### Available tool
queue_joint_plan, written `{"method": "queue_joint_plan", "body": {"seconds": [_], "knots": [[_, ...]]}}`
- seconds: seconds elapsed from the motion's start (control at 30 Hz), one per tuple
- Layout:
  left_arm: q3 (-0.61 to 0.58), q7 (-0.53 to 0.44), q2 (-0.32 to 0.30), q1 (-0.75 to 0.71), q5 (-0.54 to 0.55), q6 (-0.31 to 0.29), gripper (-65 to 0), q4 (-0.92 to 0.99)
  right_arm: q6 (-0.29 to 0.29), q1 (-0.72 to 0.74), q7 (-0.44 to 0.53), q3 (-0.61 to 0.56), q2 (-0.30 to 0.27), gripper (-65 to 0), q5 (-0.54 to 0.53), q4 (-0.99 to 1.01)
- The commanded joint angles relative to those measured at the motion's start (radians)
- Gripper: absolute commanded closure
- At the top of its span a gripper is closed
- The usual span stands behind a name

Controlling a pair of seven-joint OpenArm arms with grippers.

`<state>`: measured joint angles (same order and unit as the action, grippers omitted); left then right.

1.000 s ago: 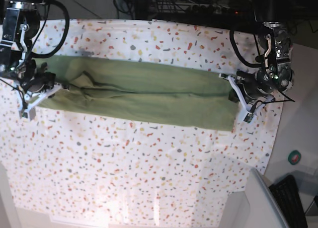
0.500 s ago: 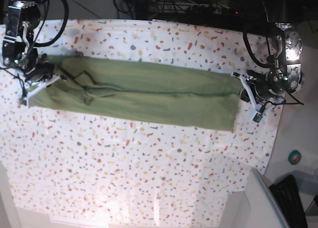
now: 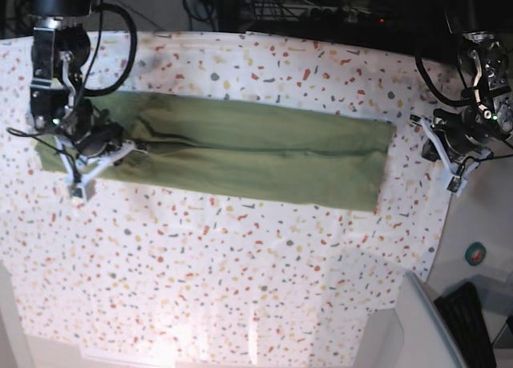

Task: Layout the t-shirt on the table in an organized manner, then fold the t-shirt properly
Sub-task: 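Grasp the strip ends and straighten it with both grippers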

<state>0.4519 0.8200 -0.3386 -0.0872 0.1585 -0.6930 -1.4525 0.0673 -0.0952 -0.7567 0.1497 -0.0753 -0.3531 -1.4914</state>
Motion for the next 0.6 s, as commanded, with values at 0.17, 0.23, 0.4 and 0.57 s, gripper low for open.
{"method": "queue_joint_plan", "body": {"seconds": [0.17, 0.23, 0.4, 0.57], "knots": [[0.074, -0.015, -0.012, 0.008, 0.013, -0.005, -9.9, -0.017, -0.004, 0.093, 0.016, -0.017, -0.005, 0.0, 0.002, 0.142], [0.074, -0.015, -0.012, -0.003, 0.013, -0.005, -19.1, -0.018, -0.004, 0.079, 0.013, -0.017, -0.005, 0.0, 0.002, 0.087], [0.069, 0.037, 0.014, -0.016, 0.071, -0.005, -40.2, -0.098, -0.004, 0.001, 0.013, -0.019, 0.001, 0.0, 0.002, -0.044], [0.064, 0.12, 0.013, 0.016, 0.23, -0.005, -43.6, -0.129, 0.004, -0.033, 0.022, -0.019, -0.001, 0.0, 0.002, -0.15]]}}
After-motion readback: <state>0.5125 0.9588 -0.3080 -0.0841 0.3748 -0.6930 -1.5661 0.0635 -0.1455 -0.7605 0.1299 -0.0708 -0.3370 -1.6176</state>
